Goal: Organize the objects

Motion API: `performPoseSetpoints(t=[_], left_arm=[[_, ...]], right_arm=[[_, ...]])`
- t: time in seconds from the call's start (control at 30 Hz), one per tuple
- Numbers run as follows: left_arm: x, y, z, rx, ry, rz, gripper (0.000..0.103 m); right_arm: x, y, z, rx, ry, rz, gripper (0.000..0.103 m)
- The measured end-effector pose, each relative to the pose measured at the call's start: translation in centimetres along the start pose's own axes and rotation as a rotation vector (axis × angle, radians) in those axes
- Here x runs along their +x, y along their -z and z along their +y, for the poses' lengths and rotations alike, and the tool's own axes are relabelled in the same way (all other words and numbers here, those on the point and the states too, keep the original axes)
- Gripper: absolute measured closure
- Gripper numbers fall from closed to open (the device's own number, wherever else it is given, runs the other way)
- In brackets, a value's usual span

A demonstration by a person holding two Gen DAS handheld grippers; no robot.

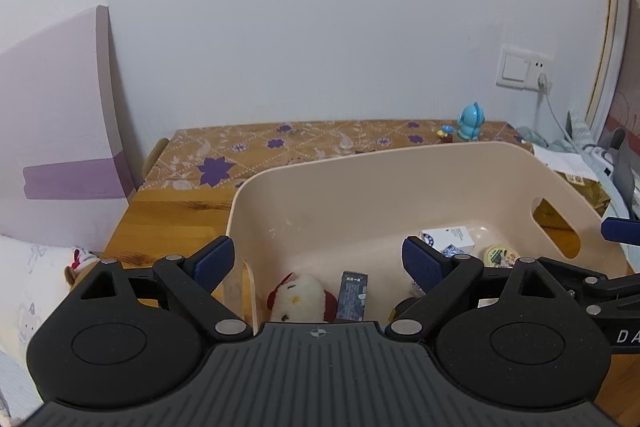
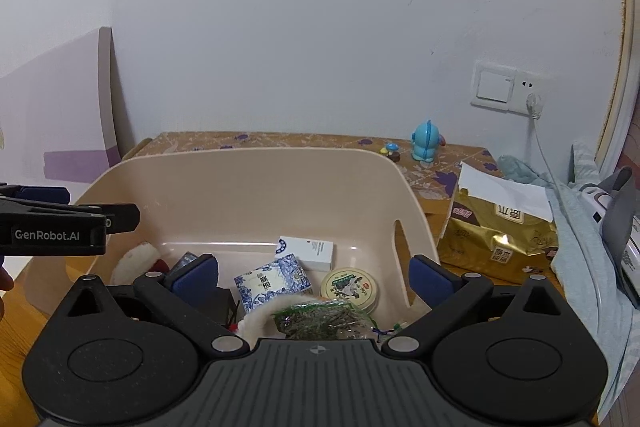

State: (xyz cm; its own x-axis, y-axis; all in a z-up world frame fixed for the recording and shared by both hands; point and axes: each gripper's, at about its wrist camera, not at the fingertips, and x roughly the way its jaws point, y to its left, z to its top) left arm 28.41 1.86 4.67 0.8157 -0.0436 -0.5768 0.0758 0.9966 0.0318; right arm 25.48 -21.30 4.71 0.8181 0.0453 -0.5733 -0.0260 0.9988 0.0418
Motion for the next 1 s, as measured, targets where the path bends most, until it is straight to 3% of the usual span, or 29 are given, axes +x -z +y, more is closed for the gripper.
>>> performPoseSetpoints(t=[0.33, 1.0], left_arm=[[-3.3, 1.0, 0.3, -0.015, -0.017, -0.057, 0.01], [-10.3, 5.1, 0.0, -0.083, -0.031, -0.081, 0.01]], right_arm=[[-2.9, 0.3, -0.4, 0.007, -0.007, -0.036, 0.0], [-9.9, 4.1, -0.9, 0.024, -0.004, -0.082, 0.0]])
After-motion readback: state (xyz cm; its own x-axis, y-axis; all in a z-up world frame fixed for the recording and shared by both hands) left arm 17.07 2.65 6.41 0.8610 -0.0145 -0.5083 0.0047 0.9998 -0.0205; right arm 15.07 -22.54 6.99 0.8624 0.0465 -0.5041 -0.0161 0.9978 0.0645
